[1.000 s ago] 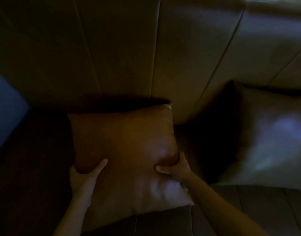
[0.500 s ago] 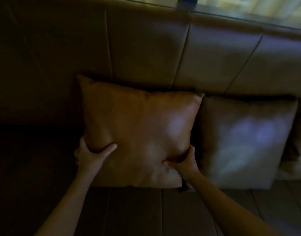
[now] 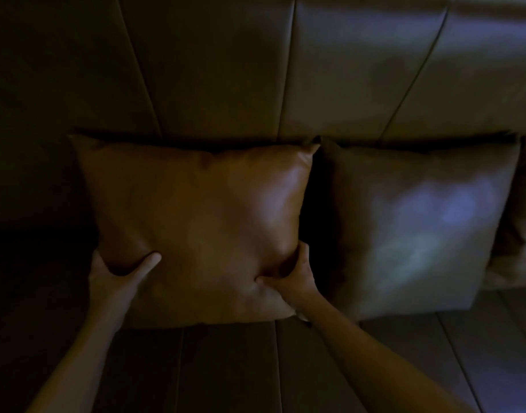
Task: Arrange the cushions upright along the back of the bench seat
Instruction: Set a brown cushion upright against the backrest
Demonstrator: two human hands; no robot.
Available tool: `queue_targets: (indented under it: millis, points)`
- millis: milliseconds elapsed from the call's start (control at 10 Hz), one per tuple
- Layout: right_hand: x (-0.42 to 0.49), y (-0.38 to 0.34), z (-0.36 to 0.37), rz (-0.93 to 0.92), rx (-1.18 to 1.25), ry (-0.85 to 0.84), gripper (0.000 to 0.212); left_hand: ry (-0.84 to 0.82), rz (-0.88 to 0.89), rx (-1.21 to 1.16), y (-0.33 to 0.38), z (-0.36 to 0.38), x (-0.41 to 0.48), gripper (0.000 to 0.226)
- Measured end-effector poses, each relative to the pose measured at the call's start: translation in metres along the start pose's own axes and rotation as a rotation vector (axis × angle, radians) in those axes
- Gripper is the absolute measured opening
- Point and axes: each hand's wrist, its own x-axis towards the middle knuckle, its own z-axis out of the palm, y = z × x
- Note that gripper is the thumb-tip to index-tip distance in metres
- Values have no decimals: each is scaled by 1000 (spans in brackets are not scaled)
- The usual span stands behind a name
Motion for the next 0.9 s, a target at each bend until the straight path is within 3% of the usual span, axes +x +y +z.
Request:
queue_targets:
  millis: [300, 500, 700, 900]
  points:
    - [10, -5, 5, 79, -45, -47, 123, -149, -52, -30, 8, -9, 6, 113]
    - [7, -6, 9, 92, -59, -24, 121, -123, -76, -61, 18, -9, -4, 111]
    - [-8, -29, 5, 138, -138, 33, 98, -53, -177, -162, 42, -12, -26, 99]
    - [-31, -93, -13, 60, -56, 47, 68, 13, -99, -316, 118, -19, -64, 77]
